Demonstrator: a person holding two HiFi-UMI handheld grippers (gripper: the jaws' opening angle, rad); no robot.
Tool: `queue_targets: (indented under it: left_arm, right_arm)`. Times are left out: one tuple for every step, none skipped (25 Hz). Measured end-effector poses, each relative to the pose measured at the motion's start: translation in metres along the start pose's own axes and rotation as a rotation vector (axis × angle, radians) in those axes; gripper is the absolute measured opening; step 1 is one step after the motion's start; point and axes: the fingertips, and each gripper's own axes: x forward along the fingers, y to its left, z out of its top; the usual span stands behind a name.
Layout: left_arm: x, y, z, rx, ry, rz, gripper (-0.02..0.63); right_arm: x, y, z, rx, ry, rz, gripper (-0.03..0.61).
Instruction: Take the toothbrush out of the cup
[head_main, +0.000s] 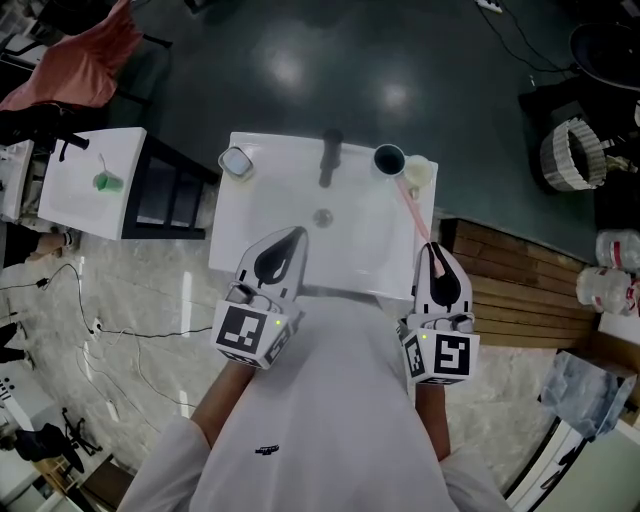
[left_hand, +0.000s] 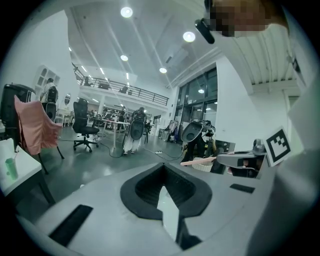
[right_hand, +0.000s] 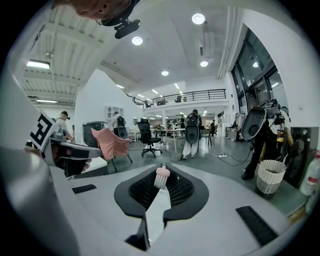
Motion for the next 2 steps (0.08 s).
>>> queue_targets:
  left_arm:
    - [0.0002, -0.0007, 0.0001, -0.001, -0.001, 0.0, 0.002]
    - [0.0005, -0.0015, 0.0002, -0.003, -0.001, -0.001, 0.002]
  right_arm:
    - [-0.0002, -0.0007, -0.0001, -0.001, -0.001, 0.0, 0.017]
    - [-0.0004, -0.0015, -0.0001, -0.002, -0.001, -0.001, 0.017]
